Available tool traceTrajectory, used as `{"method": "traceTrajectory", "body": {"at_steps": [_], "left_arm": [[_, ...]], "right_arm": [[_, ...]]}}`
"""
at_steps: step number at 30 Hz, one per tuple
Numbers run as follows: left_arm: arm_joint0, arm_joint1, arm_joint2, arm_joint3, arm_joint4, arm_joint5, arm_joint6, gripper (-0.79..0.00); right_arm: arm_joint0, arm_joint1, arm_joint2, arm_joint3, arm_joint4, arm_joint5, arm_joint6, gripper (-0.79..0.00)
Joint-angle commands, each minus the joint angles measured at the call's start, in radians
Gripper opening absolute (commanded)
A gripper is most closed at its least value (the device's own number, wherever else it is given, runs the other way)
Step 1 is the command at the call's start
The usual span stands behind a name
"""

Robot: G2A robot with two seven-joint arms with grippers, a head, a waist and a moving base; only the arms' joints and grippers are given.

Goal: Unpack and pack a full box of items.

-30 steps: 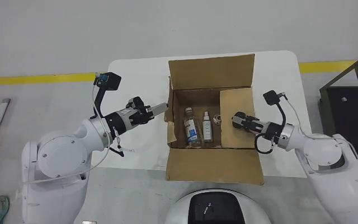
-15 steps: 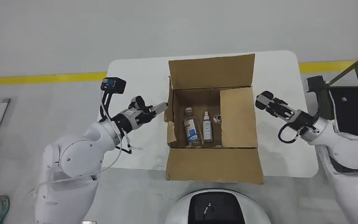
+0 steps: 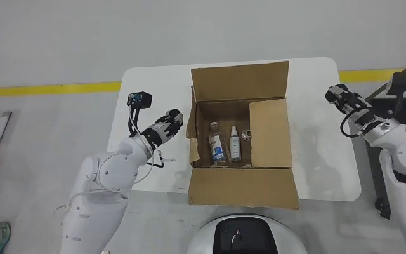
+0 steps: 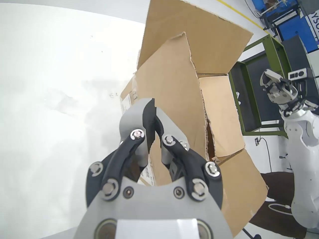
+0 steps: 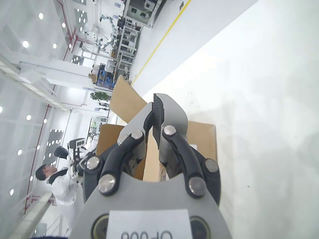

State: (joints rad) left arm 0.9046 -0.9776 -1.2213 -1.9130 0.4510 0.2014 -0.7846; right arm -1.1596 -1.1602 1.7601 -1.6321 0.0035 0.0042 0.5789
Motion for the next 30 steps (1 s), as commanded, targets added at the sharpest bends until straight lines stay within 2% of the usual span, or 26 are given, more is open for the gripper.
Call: {"method": "traceTrajectory", "body": {"at_steps": [1, 6, 9, 16, 22, 29, 30], "left_arm": [[-0.010, -0.003, 0.016, 0.003, -0.008, -0.015, -0.003, -0.785], [-0.048, -0.012, 0.064, 0.008, -0.010, -0.072, -0.034, -0.785], [-0.071, -0.018, 0.092, 0.012, -0.025, -0.087, -0.059, -0.785], [-0.106, -0.030, 0.169, 0.031, -0.019, -0.137, -0.130, -0.785], [-0.139, -0.041, 0.218, 0.063, -0.028, -0.142, -0.184, -0.785], [-0.159, -0.050, 0.237, 0.096, -0.026, -0.146, -0.195, -0.785], [-0.160, -0.051, 0.239, 0.104, -0.026, -0.146, -0.198, -0.757]], "right_arm": [[0.064, 0.000, -0.031, 0.061, 0.008, 0.014, 0.007, -0.785], [0.243, -0.006, -0.123, 0.240, 0.045, 0.018, 0.046, -0.785], [0.340, -0.008, -0.184, 0.341, 0.015, 0.008, 0.083, -0.785], [0.490, -0.022, -0.304, 0.510, 0.044, -0.077, 0.200, -0.785], [0.529, -0.023, -0.334, 0.574, 0.069, -0.204, 0.258, -0.785], [0.497, -0.009, -0.324, 0.534, 0.092, -0.342, 0.346, -0.785], [0.489, -0.007, -0.323, 0.523, 0.094, -0.348, 0.358, -0.785]]}}
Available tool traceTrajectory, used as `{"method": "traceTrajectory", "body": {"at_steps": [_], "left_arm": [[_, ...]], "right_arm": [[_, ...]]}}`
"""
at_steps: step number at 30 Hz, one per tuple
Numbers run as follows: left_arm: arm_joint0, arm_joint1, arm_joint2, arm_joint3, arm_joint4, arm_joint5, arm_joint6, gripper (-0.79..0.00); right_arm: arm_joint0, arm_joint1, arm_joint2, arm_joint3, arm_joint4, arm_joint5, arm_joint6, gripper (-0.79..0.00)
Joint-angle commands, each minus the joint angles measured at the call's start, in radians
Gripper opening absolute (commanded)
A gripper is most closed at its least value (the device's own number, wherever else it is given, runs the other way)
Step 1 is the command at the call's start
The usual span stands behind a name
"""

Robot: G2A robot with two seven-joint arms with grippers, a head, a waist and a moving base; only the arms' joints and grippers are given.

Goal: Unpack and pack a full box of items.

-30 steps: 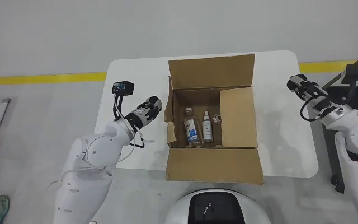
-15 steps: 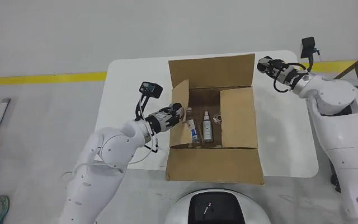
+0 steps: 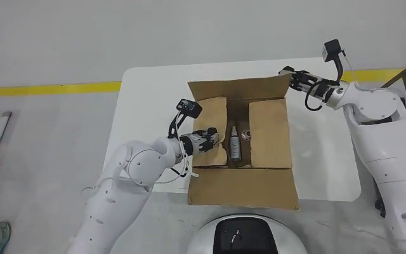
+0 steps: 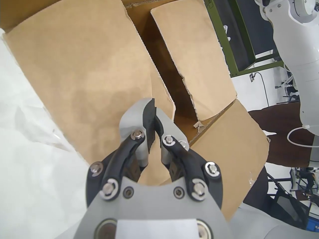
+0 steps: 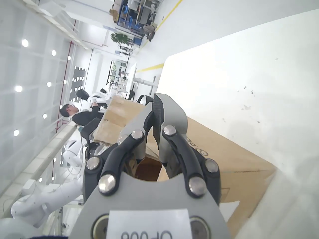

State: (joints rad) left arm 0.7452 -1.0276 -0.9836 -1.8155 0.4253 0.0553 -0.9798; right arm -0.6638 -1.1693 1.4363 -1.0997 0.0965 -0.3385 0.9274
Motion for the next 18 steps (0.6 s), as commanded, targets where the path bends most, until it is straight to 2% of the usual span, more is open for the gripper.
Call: {"method": "traceTrajectory", "body": {"at_steps": [1, 2, 3, 4, 5, 6, 7, 11, 18], "left_arm": [[-0.003, -0.002, 0.003, 0.012, 0.000, 0.000, -0.004, -0.723], [-0.005, -0.002, 0.004, 0.018, 0.000, 0.001, -0.006, -0.656], [-0.007, -0.003, 0.005, 0.021, -0.002, -0.002, -0.008, -0.526], [-0.009, -0.004, 0.004, 0.024, -0.004, -0.004, -0.010, -0.449], [-0.010, -0.004, 0.001, 0.027, -0.008, -0.003, -0.009, -0.219], [-0.011, -0.005, -0.003, 0.027, -0.012, -0.001, -0.008, -0.055], [-0.011, -0.005, -0.010, 0.029, -0.018, 0.003, -0.006, 0.000], [-0.005, 0.000, -0.052, 0.022, -0.048, 0.015, -0.007, 0.000], [0.046, 0.019, -0.174, -0.017, -0.107, 0.035, -0.036, 0.000]], "right_arm": [[-0.015, 0.004, 0.003, -0.020, 0.000, -0.007, 0.017, -0.785], [-0.023, 0.007, 0.004, -0.037, -0.007, -0.015, 0.024, -0.785], [-0.033, 0.009, 0.004, -0.052, -0.014, -0.020, 0.032, -0.785], [-0.042, 0.012, 0.003, -0.069, -0.028, -0.024, 0.040, -0.785], [-0.052, 0.014, 0.004, -0.084, -0.036, -0.026, 0.042, -0.785], [-0.062, 0.016, 0.006, -0.100, -0.041, -0.026, 0.044, -0.785], [-0.072, 0.019, 0.006, -0.115, -0.058, -0.026, 0.047, -0.785], [-0.113, 0.028, 0.009, -0.172, -0.092, -0.020, 0.049, -0.785], [-0.169, 0.036, -0.009, -0.217, -0.137, -0.032, 0.030, -0.785]]}}
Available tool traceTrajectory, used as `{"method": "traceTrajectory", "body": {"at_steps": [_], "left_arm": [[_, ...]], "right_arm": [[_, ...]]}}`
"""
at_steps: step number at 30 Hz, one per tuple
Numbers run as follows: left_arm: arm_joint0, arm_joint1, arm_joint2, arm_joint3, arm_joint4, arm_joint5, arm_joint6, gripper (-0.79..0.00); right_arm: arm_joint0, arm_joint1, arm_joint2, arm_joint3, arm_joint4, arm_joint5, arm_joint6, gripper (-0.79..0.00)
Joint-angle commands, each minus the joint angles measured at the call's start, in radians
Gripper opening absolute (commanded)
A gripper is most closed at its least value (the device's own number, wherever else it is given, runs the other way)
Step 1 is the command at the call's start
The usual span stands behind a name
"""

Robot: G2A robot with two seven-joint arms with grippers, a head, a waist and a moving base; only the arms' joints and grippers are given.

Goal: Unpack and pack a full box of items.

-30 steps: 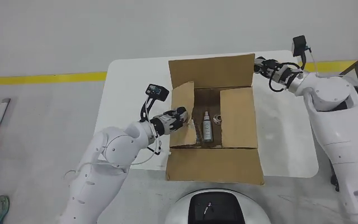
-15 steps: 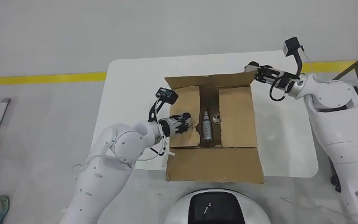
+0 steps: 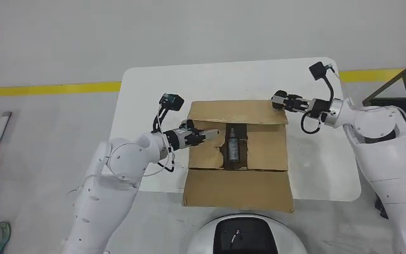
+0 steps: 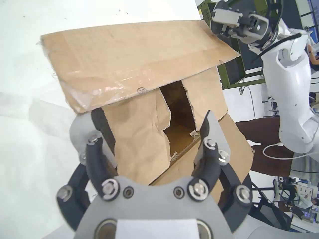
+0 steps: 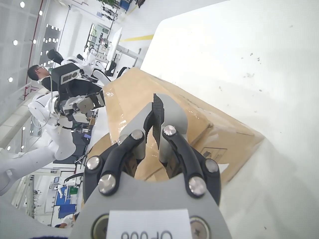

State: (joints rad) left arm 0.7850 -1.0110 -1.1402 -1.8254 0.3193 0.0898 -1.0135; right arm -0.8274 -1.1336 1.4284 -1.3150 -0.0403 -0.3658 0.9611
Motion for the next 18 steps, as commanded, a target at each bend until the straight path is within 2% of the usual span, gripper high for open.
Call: {"method": "traceTrajectory", "body": {"at_steps": [1, 11, 18], "left_arm": [[0.013, 0.007, -0.040, -0.018, 0.000, -0.001, -0.003, 0.000], [0.139, 0.041, -0.231, -0.114, -0.032, -0.062, -0.038, 0.000], [0.143, 0.042, -0.236, -0.117, -0.032, -0.065, -0.039, 0.000]], "right_arm": [[-0.012, 0.001, -0.003, -0.004, 0.010, -0.009, -0.009, -0.785], [-0.055, 0.007, -0.035, -0.062, 0.025, -0.025, 0.002, -0.785], [-0.076, 0.009, -0.066, -0.086, 0.004, 0.012, -0.022, -0.785]]}}
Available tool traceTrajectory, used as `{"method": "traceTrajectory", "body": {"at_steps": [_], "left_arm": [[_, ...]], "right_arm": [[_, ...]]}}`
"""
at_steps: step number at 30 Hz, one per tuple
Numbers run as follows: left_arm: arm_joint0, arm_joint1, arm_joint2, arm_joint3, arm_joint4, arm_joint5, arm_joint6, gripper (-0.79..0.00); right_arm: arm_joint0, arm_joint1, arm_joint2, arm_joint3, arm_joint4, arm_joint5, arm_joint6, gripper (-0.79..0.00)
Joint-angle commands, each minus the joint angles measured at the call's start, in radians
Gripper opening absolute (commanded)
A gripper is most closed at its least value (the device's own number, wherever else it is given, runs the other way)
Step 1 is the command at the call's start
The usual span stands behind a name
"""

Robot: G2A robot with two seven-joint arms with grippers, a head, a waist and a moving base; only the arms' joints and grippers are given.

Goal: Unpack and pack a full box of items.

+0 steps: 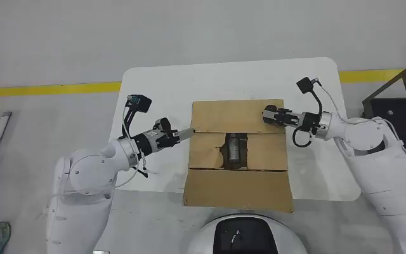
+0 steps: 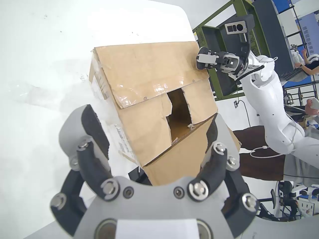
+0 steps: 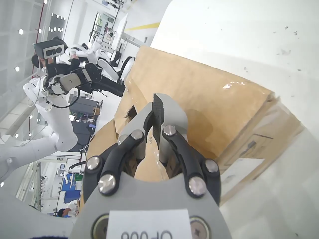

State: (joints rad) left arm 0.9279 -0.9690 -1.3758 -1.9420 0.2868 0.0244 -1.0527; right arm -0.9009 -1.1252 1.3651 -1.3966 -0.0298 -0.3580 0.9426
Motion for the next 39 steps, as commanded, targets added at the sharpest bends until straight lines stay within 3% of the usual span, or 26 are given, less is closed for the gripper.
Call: {"method": "traceTrajectory", "body": {"at_steps": [1, 12, 19, 25, 39], "left_arm": [[0.000, 0.000, 0.000, 0.000, 0.000, 0.000, 0.000, 0.000], [0.007, 0.000, 0.001, -0.008, 0.010, -0.013, 0.014, 0.000], [0.065, 0.021, -0.055, -0.070, 0.143, -0.212, 0.001, 0.000], [0.180, 0.050, -0.091, -0.170, 0.498, -0.469, -0.034, 0.000], [0.180, 0.050, -0.091, -0.170, 0.498, -0.469, -0.034, 0.000]], "right_arm": [[-0.006, 0.001, -0.005, -0.010, -0.008, 0.008, -0.011, -0.785], [-0.032, 0.006, -0.012, -0.046, -0.006, 0.051, -0.048, -0.785], [-0.038, 0.011, -0.014, -0.045, -0.007, 0.062, -0.056, -0.785], [-0.037, 0.013, -0.022, -0.038, -0.003, 0.061, -0.060, -0.785], [-0.032, 0.015, -0.046, -0.037, 0.006, 0.063, -0.075, -0.785]]}}
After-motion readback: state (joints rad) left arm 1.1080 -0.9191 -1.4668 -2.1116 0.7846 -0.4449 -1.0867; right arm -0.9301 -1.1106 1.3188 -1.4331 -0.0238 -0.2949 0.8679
